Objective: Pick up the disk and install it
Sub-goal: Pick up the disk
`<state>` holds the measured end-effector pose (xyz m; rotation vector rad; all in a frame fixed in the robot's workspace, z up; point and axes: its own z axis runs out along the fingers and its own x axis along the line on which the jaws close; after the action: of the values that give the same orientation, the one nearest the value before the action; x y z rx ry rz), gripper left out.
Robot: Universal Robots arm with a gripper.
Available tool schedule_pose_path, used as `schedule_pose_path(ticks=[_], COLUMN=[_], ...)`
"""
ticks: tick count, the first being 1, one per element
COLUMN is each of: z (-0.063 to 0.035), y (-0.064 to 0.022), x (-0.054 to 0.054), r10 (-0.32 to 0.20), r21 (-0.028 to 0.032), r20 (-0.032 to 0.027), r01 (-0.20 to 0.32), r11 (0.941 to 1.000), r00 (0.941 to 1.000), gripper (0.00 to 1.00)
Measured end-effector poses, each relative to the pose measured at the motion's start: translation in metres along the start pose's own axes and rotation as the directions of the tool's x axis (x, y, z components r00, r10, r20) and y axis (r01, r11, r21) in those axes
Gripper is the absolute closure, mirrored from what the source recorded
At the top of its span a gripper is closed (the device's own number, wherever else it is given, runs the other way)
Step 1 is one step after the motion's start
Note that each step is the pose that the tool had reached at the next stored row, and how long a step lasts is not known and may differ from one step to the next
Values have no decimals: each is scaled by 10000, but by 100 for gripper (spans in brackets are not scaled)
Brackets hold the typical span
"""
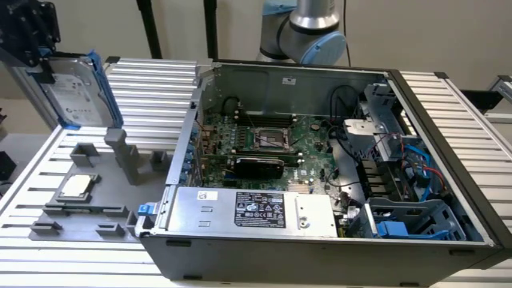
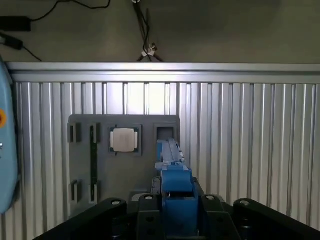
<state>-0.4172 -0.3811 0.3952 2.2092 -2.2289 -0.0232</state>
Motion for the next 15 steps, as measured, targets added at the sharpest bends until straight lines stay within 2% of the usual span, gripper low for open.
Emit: schedule_pose_path(ticks=[3,7,15], z=[-136,-320,-635], y=[-68,-210,-573], x=[-1,-4,37], r10=[-1,0,-5], r21=[0,1,-2], r20=[1,17,122], r01=[1,0,5], r11=[10000,10000,10000], r00=[10000,10000,9999], gripper=[100,100,100])
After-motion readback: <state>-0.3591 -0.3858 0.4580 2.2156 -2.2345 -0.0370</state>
